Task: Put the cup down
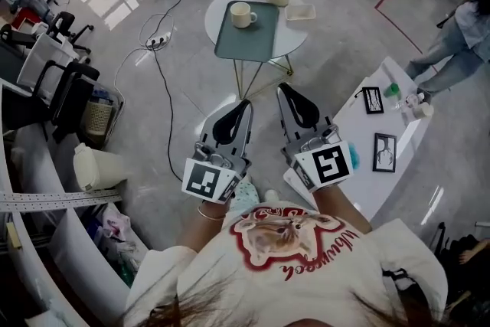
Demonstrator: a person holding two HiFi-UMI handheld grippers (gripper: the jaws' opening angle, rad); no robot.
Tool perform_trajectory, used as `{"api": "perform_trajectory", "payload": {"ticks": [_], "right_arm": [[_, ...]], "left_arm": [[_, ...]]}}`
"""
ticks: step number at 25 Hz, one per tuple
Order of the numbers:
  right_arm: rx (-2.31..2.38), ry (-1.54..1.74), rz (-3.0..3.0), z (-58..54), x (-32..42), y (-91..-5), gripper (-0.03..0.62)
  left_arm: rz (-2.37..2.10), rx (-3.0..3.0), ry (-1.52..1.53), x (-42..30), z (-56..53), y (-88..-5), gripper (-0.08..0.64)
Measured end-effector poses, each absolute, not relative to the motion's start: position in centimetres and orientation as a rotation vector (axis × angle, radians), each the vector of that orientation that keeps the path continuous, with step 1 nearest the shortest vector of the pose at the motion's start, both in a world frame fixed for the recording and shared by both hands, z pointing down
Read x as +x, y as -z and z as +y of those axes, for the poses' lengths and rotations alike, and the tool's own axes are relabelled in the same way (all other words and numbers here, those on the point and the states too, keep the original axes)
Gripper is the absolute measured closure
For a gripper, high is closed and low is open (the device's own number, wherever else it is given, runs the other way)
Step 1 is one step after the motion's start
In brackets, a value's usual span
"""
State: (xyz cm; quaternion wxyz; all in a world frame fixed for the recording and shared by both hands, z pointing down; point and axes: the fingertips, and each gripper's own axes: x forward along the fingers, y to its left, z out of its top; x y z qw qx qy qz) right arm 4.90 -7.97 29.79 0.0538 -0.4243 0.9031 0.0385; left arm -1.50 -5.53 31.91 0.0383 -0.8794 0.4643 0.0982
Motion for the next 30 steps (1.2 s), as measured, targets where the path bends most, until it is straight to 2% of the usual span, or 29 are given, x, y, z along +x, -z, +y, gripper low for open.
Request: {"api": "perform_trajectory", "payload": {"ticks": [30], "right_arm": [[-1.318,-0.143,2.709,-2.2,6.4,-28.9,0.561]], "left_arm": [[1.368,-2.718,-0.317,-0.1,0.3,-31.4,0.546]]}}
